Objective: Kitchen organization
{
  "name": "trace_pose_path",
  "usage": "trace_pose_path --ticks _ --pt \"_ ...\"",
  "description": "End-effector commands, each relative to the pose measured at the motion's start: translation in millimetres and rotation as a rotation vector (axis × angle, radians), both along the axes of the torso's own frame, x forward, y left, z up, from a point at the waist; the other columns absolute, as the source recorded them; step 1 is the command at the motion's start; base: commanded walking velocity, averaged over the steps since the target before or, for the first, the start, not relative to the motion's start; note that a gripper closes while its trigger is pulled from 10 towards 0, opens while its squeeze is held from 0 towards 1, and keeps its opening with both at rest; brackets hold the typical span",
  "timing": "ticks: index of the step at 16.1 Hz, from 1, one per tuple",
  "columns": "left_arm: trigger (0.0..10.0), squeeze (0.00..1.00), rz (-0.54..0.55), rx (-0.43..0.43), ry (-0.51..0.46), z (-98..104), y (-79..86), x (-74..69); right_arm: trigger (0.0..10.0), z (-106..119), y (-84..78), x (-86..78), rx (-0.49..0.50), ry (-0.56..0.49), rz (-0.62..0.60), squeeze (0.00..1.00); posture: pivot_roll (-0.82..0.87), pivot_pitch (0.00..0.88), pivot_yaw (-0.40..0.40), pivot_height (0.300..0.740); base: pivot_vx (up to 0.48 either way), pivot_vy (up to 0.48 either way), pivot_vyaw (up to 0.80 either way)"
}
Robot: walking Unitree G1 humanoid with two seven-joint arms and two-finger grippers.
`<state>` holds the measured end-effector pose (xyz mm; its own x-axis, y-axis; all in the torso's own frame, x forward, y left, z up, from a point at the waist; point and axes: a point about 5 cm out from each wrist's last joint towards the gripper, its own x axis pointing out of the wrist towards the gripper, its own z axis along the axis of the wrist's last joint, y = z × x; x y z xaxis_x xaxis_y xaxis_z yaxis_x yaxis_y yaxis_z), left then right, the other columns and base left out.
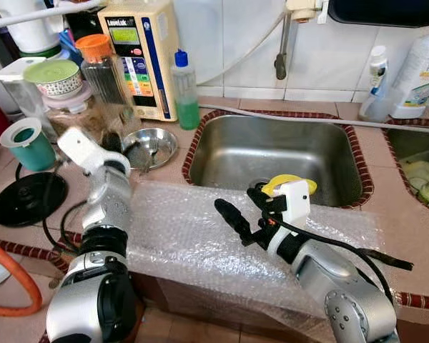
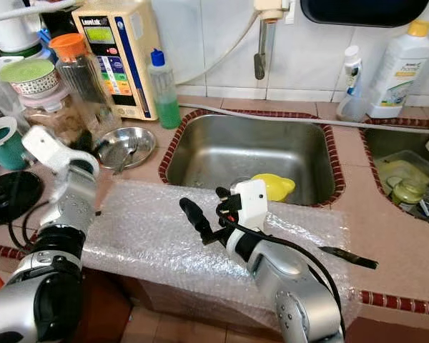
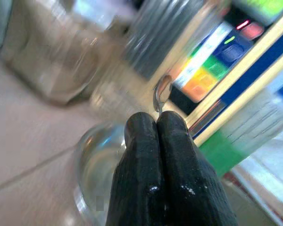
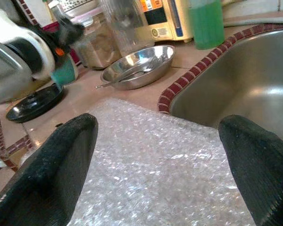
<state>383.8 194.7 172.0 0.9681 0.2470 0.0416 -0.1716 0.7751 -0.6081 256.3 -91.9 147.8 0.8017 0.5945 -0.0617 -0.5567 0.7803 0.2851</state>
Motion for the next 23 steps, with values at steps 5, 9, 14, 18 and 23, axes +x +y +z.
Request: trace_pose_path --ticks 5,9,14,18,23 --pt "0.0 0.0 -0.356 -0.115 -0.112 9.5 -35.8 -7.4 10.0 18.0 -29.6 38.8 0.149 -0.02 -0.253 0.0 -0.06 0.0 0.128 0.74 0.0 0.0 0.0" --pt "0.0 0.0 -0.656 -0.209 -0.11 1.3 -69.3 -26.0 10.0 28.4 -49.2 58.1 0.39 0.033 -0.404 0.0 -0.06 0.0 0.125 0.74 0.0 0.0 0.0" --pt "0.0 0.0 -0.923 -0.306 -0.127 5.5 -101.0 -47.3 10.0 37.2 -27.2 66.0 0.609 0.127 -0.274 0.0 -0.06 0.0 0.122 0.74 0.0 0.0 0.0" --pt "0.0 0.0 -1.048 -0.348 -0.122 7.3 -122.9 -62.4 10.0 41.6 -13.3 64.4 0.632 0.154 -0.17 0.0 -0.07 0.0 0.114 0.74 0.0 0.0 0.0" --pt "0.0 0.0 -1.107 -0.376 -0.13 9.8 -128.0 -68.7 0.0 45.1 -14.0 70.5 0.64 0.135 -0.183 0.0 -0.08 0.0 0.111 0.74 0.0 0.0 0.0"
